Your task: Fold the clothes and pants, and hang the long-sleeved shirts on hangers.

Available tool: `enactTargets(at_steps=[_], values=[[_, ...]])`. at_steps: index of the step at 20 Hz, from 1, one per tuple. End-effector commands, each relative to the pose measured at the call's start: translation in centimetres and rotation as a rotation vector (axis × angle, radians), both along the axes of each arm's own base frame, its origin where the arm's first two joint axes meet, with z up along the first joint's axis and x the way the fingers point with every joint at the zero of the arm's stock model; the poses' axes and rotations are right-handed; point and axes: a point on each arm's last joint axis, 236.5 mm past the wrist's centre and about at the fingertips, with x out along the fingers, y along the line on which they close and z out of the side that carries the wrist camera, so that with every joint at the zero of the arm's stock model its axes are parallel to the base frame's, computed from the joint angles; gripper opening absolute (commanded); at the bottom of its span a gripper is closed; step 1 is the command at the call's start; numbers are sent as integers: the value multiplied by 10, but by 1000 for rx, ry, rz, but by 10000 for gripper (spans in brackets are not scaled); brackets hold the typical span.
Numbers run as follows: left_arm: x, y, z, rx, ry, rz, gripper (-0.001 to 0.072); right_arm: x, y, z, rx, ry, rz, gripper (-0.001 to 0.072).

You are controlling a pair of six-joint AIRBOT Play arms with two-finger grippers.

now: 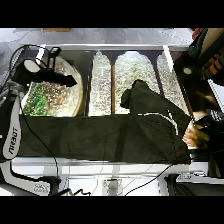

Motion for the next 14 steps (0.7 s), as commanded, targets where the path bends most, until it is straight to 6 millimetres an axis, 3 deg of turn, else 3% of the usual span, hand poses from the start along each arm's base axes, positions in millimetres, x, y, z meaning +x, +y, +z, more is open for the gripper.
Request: enactTargets(at_steps=[1,5,10,11,13,14], values=[[2,-37,-8,-6,-20,-46,356,5,17,-25,141,-22,-30,551],[-1,-59,-30,-2,16,-84,361,1,41,-40,270,18,-2,552],[-8,-79,-49,2,49,-123,361,38,70,-37,288,-62,57,546],[-8,-83,-51,3,47,-127,361,47,77,-34,282,-99,84,512],[-5,-92,-56,0,41,-126,361,67,87,-22,292,-160,104,228],[-5,-97,-62,-7,52,-116,361,76,88,-15,292,-186,108,124]])
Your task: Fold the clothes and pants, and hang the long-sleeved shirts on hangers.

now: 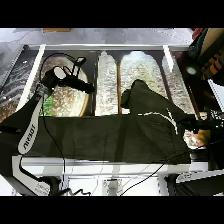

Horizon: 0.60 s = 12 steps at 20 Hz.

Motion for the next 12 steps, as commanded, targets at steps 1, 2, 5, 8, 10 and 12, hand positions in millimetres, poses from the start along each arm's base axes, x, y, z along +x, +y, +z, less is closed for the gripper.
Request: enactTargets(at_steps=[1,2,5,8,10,12], values=[[1,-18,-15,-18,27,27,361,38,16,30,47,-125,12,54],[0,-26,-21,-35,49,49,368,42,14,39,44,-144,29,39],[-11,-73,-35,-150,135,68,710,48,11,59,45,-179,80,39],[-32,-124,-52,-251,228,42,707,48,11,62,46,-182,86,39],[-43,-146,-71,-241,244,21,701,48,12,62,48,-182,87,39],[-44,-163,-83,-238,219,25,697,48,12,62,48,-182,88,39]])
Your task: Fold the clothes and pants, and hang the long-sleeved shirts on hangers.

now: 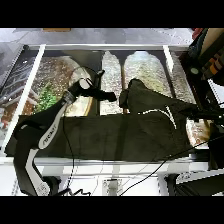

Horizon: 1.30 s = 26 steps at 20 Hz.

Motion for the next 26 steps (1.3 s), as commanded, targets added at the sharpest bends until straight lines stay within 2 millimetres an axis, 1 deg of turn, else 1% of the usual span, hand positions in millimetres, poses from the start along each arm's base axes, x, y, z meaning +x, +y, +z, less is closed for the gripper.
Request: enactTargets(at_steps=[1,3,5,7,9,10,11,12,13,14,15,16,18,20,22,23,24,25,26], values=[[-6,-37,-20,-27,-9,16,689,1,1,3,5,-6,8,39],[-8,-48,-29,-24,-22,18,676,1,1,3,5,-6,8,39],[-7,-52,-35,-21,-30,23,500,1,1,3,3,-7,8,39],[0,-53,-39,-22,-55,50,454,1,1,3,4,-7,8,39],[9,-52,-41,-23,-80,77,241,1,1,3,4,-7,8,39],[15,-51,-40,-25,-97,93,108,1,1,3,4,-7,8,39],[20,-50,-37,-29,-115,109,17,1,1,3,4,-7,8,39],[26,-49,-32,-35,-136,120,16,1,1,3,4,-7,7,39],[33,-48,-21,-46,-158,130,16,1,1,3,3,-8,6,39],[41,-43,-7,-49,-188,134,16,1,1,3,2,-8,6,39],[51,-33,12,-33,-242,130,15,2,0,4,-1,-10,6,39],[59,-19,34,3,-312,117,15,3,-1,5,-3,-14,6,39],[75,19,83,130,-485,81,15,6,-4,8,-14,-25,5,39],[90,69,147,332,-719,48,15,10,-7,13,-24,-37,4,39],[98,115,216,555,-955,24,16,12,-9,14,-29,-42,3,39],[98,131,246,655,-1060,-3,17,11,-9,14,-30,-42,3,39],[95,140,273,748,-1156,-47,16,11,-9,14,-29,-42,3,39],[90,144,290,813,-1224,-100,17,11,-9,14,-29,-41,3,39],[87,146,298,865,-1263,-152,17,11,-9,14,-29,-41,3,39]])
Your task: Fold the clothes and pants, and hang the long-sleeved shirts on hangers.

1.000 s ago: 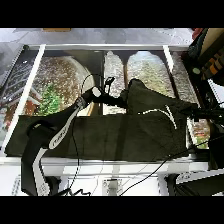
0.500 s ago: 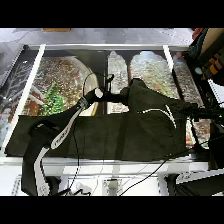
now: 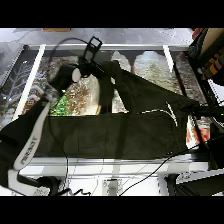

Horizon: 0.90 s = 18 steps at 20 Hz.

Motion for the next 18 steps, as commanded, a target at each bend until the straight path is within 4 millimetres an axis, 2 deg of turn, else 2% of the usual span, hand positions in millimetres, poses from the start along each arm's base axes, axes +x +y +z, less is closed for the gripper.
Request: enactTargets(at_steps=[1,3,5,7,9,10,12,13,15,16,17,18], values=[[-7,36,66,388,-253,-50,17,1,-1,1,0,2,-4,39],[-9,36,59,437,-235,-71,17,1,0,1,2,3,-4,39],[-17,33,33,434,-132,-87,17,0,0,2,5,5,0,39],[-41,46,-22,515,111,-94,17,-1,2,2,10,6,5,39],[-79,70,-81,598,403,-93,17,-2,3,3,13,7,9,38],[-97,73,-107,607,534,-109,17,-2,2,3,12,7,8,39],[-115,59,-145,561,664,-163,17,-2,3,3,13,7,9,39],[-122,42,-160,518,709,-203,17,-2,3,3,13,8,8,39],[-143,13,-184,463,798,-277,17,-2,2,3,13,8,8,39],[-154,7,-193,475,841,-301,18,-2,3,3,13,8,8,39],[-160,6,-198,505,861,-311,50,-2,3,3,13,7,9,39],[-160,7,-198,523,859,-308,299,-2,2,3,12,7,8,39]])
